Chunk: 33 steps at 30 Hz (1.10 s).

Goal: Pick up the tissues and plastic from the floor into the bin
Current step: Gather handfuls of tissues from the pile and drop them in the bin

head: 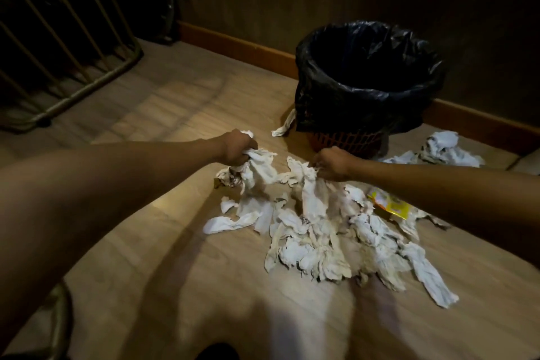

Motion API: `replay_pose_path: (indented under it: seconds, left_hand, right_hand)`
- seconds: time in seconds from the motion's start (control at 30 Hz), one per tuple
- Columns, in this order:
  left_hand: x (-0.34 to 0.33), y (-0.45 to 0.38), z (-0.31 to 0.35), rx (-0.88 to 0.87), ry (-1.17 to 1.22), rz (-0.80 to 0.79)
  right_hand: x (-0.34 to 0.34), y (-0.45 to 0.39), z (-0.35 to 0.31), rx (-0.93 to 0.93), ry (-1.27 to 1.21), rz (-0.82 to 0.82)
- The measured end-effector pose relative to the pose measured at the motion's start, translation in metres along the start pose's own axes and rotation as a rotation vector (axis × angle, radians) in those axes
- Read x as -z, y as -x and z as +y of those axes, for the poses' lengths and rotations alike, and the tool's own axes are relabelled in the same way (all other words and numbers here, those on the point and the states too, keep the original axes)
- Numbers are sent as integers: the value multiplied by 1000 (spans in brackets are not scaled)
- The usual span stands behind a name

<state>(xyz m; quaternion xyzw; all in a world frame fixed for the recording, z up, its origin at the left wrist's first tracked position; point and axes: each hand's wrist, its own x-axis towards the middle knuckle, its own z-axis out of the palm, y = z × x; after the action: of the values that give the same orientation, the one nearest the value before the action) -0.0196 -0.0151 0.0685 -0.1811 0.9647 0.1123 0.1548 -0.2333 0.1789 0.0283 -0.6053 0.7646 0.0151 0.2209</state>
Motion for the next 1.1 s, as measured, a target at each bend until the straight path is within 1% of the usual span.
replay_pose_path:
  seconds: [0.1, 0.23, 0.3, 0.33, 0.43, 0.53, 0.67, 0.73, 0.8, 0.9, 1.1]
  left_hand:
    - [26, 12, 4, 45, 48, 63]
    - [51, 25, 2, 101, 182, 190]
    - [60, 30, 3, 147, 265, 294]
    - [65, 32, 4, 168, 314, 351]
    - [75, 34, 13, 218, 399, 461]
    - [84, 30, 27, 198, 407, 531]
    - [104, 22, 48, 225, 448, 627]
    - [117, 19, 57, 235, 504, 685]
    - [132, 16, 66, 229, 547, 744]
    - [153, 12, 84, 199, 617, 813]
    - [179, -9, 119, 130, 663, 814]
  right_hand:
    - [36, 15, -19, -1, -89, 114]
    - [82, 37, -38, -6, -309, 268]
    - [101, 46, -42, 20, -390, 364]
    - [111, 50, -44, 4, -446, 427]
    - [141, 56, -39, -113, -660, 655]
    - [167, 58, -21, -256, -829, 807]
    - [190, 66, 1, -432, -903, 961]
    - [198, 69, 9, -478, -931, 1041]
    - [206, 69, 13, -476, -902, 1076]
    - [206, 66, 21, -488, -845, 985]
    - [198, 67, 42, -512, -768, 924]
